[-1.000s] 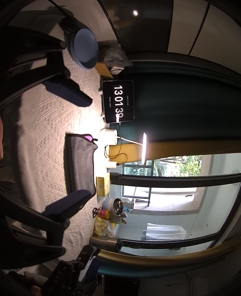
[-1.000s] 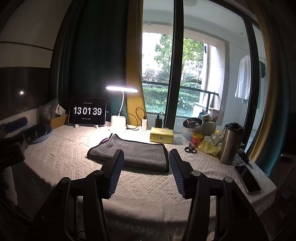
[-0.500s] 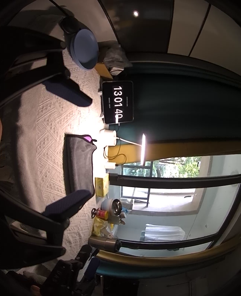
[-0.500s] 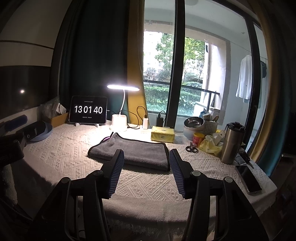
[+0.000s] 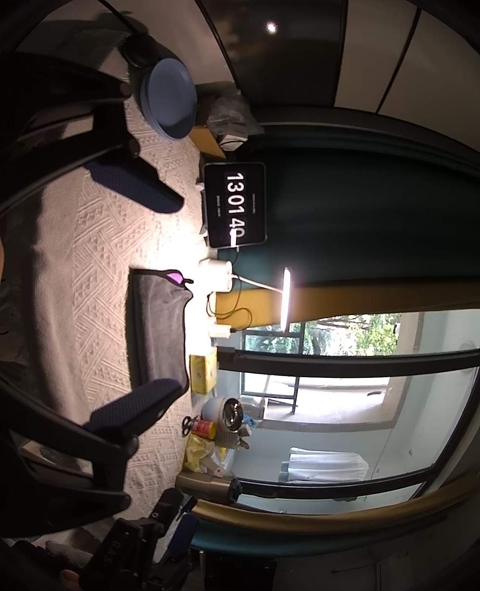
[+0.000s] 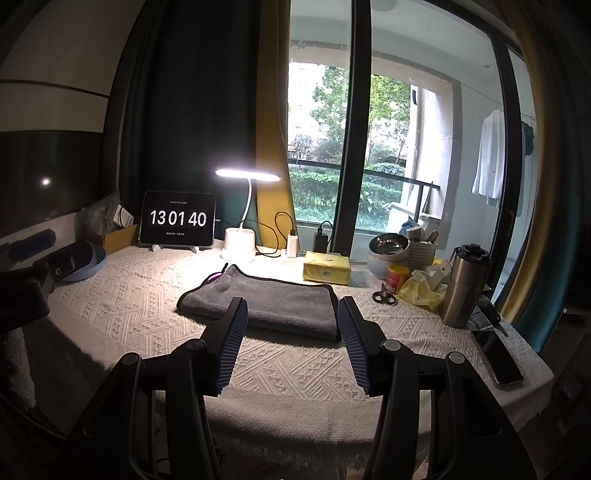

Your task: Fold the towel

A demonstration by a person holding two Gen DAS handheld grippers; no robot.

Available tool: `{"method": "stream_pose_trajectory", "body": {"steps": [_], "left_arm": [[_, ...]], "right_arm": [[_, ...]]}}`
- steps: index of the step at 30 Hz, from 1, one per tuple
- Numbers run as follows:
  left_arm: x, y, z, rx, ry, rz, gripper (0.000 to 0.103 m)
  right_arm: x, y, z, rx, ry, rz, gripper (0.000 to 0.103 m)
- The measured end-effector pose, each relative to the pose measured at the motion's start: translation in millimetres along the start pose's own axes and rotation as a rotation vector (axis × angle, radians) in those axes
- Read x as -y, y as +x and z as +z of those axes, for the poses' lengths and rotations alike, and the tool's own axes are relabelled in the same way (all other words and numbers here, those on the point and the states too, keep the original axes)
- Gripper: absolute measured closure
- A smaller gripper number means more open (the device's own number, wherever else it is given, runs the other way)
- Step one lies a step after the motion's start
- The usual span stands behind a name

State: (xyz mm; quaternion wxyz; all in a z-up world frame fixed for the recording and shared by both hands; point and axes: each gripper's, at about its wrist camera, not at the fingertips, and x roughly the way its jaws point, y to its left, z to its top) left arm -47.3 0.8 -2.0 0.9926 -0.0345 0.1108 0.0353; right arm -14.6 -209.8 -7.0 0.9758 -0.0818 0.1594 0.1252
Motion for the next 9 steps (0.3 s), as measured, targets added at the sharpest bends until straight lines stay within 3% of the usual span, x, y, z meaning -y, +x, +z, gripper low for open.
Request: {"method": "stream_pose_trajectory", "body": {"steps": [9], "left_arm": [[-0.4, 0.7, -0.5, -0.006, -0.003, -0.025, 0.011]], "right_arm": [[-1.6, 1.5, 1.2, 0.001, -0.001, 0.005, 0.049]]}}
